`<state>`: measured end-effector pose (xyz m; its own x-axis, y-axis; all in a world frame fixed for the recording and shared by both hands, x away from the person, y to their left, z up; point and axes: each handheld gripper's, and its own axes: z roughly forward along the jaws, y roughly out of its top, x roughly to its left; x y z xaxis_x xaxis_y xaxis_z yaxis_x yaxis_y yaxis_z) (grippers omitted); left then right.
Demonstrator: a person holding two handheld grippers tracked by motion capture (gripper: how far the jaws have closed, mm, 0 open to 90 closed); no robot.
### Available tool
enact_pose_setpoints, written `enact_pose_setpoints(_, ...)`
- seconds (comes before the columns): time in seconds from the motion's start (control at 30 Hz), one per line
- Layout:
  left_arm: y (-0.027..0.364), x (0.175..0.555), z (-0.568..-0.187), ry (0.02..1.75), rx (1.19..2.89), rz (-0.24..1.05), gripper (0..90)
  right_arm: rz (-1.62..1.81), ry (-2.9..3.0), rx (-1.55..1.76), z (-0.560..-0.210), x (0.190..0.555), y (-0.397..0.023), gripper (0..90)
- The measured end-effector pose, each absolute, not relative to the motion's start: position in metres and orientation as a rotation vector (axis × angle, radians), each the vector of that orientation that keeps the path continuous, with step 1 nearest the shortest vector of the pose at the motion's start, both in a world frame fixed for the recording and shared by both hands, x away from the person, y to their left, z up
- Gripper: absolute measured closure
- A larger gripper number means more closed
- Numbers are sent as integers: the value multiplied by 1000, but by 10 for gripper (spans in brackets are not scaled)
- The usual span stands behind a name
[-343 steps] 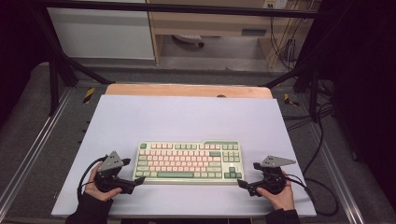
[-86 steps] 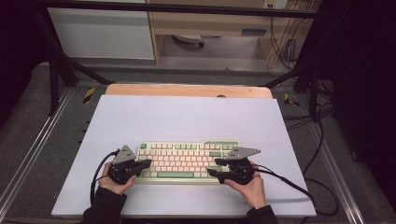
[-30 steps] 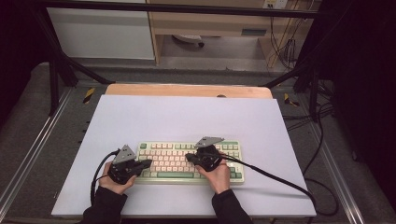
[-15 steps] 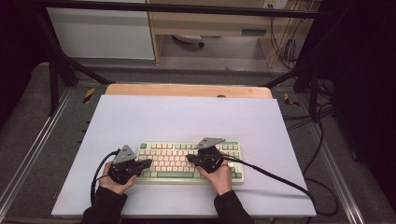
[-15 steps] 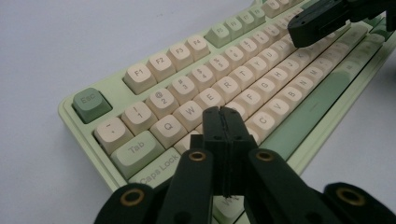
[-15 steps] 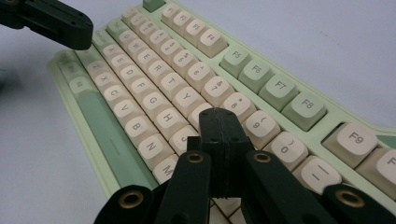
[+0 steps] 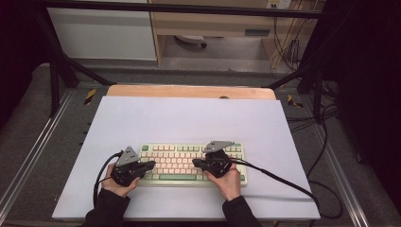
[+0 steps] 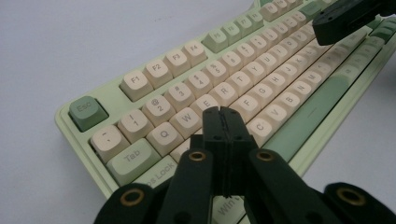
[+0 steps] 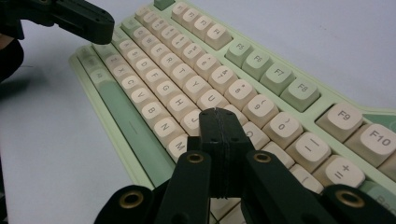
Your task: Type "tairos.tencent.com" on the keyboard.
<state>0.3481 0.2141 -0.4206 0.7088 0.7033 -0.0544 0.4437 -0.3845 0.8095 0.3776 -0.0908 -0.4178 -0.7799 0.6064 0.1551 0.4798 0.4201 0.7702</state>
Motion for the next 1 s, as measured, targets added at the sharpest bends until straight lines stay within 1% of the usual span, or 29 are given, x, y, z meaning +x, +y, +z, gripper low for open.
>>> enact_pose_setpoints(0.53, 199, 360, -420, 883, 2040, 391, 896, 1302, 2524, 983, -418, 367, -111, 900)
enact_pose_setpoints(1.0, 181, 373, -422, 892, 2055, 393, 900, 1292, 2532, 965, -420, 362, -116, 900)
